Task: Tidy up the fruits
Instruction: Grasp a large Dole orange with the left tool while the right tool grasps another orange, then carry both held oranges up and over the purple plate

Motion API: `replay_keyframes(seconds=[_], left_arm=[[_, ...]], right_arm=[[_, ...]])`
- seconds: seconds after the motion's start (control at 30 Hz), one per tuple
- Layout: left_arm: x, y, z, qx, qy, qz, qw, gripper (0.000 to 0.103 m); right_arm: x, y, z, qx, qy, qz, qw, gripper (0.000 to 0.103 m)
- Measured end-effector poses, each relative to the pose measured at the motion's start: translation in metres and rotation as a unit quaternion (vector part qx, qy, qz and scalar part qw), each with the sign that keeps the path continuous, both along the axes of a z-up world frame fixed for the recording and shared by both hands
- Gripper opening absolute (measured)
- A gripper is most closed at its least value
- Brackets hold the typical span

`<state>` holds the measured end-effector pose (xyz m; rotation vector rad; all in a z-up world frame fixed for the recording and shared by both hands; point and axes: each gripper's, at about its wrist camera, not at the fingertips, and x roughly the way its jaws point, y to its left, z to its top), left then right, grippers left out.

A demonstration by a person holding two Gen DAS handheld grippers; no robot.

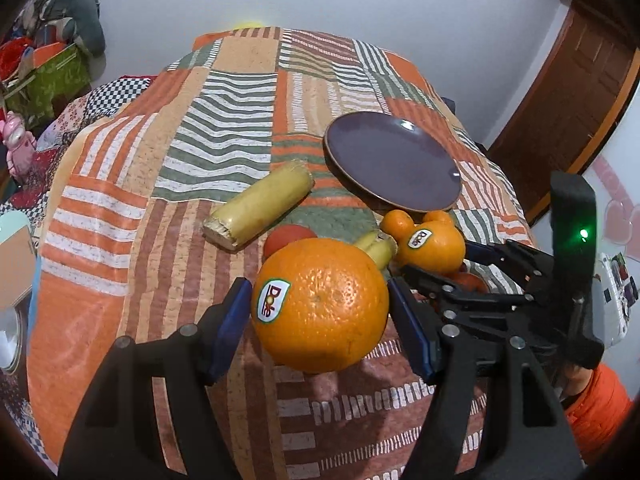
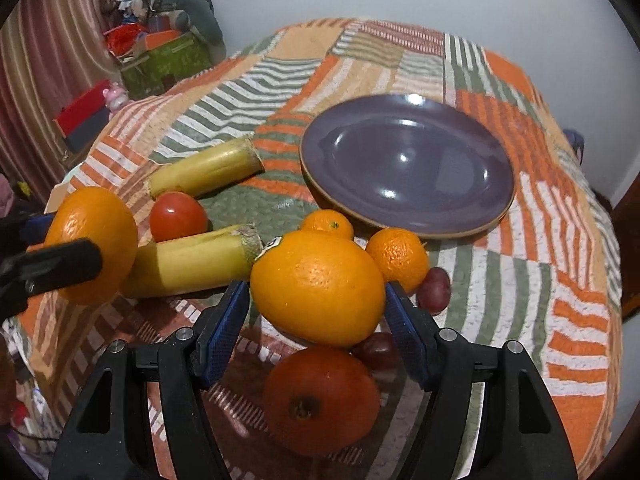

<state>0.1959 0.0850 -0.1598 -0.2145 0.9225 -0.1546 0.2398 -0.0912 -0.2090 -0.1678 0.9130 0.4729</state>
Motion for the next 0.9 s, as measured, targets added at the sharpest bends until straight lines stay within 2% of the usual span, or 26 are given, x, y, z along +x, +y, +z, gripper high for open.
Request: replay_keyframes(seconds=[0.1,0.4,0.57,0.9], left_arm=[[0.001,-0.001,0.0,-0.003,-0.001,-0.001,1.0,0.069],[0.002,0.0,0.002,0.0,-0.001,0.005,1.0,0.069],[0.004,-0.002,0.007,0.006,-0.007,0.005,0.9999,0.069],[0.024,-0.021,0.031,0.015,-0.032,-0.01,0.9993,0.069]], right_arm=[[-0.001,0.002,0.0,-0.007,-0.007,0.005,1.0,0.063],[-0.006,-0.006,0.004,0.018,-0.007,0.013,1.0,0.062],[-0.011,-0.008,0.01,0.015,-0.017,0.013,1.0,0.062],[-0.009,-0.028,0.042,0.029,-0.055,-0.003,0.998,0.062]])
